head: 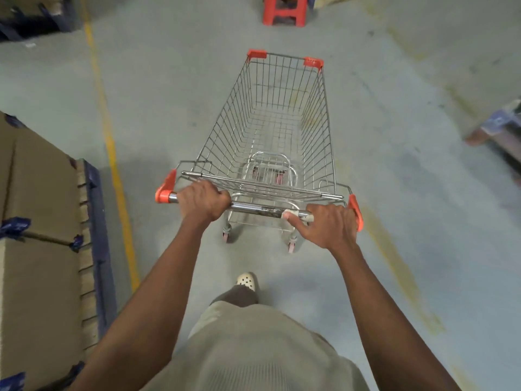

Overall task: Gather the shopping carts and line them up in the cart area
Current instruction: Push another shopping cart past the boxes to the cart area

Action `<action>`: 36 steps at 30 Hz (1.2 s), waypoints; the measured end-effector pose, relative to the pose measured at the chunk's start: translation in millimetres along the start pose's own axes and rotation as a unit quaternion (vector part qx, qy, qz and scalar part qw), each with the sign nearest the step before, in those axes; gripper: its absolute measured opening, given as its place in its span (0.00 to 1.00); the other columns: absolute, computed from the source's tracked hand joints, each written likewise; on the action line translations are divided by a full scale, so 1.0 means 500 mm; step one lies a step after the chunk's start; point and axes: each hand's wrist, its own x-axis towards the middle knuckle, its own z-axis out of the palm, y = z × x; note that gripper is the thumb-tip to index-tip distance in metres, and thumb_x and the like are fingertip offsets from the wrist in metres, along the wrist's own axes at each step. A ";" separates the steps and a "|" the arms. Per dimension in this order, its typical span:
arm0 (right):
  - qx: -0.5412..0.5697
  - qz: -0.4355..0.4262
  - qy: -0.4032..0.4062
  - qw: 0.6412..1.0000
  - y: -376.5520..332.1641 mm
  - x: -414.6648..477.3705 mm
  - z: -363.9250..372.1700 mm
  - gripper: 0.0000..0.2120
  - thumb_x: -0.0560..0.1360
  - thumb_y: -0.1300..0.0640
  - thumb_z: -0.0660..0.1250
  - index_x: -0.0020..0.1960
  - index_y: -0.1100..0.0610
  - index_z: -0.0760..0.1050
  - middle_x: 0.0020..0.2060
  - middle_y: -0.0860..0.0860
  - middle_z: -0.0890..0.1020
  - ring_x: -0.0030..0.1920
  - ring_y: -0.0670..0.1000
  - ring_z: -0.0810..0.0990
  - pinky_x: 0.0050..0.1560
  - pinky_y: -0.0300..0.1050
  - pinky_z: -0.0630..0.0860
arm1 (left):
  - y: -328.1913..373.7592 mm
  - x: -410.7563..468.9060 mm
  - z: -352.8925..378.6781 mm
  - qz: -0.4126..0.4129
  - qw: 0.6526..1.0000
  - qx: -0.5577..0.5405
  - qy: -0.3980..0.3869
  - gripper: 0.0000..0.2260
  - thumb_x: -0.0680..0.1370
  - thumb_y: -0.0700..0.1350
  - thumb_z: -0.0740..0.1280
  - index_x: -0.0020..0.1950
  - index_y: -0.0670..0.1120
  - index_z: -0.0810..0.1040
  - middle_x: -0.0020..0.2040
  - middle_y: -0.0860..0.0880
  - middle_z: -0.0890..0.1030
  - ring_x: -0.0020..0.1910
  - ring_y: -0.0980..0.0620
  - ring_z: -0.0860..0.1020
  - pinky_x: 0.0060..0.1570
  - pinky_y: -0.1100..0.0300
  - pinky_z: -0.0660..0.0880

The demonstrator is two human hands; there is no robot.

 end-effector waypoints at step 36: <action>0.043 0.228 -0.041 0.972 0.068 1.064 -0.100 0.37 0.77 0.23 0.46 0.56 0.46 0.83 0.40 0.49 0.86 0.48 0.54 0.86 0.68 0.57 0.64 | 0.385 1.242 -0.224 0.235 0.972 0.025 0.015 0.21 0.74 0.58 0.55 0.37 0.45 0.79 0.35 0.45 0.76 0.35 0.43 0.74 0.39 0.55 0.71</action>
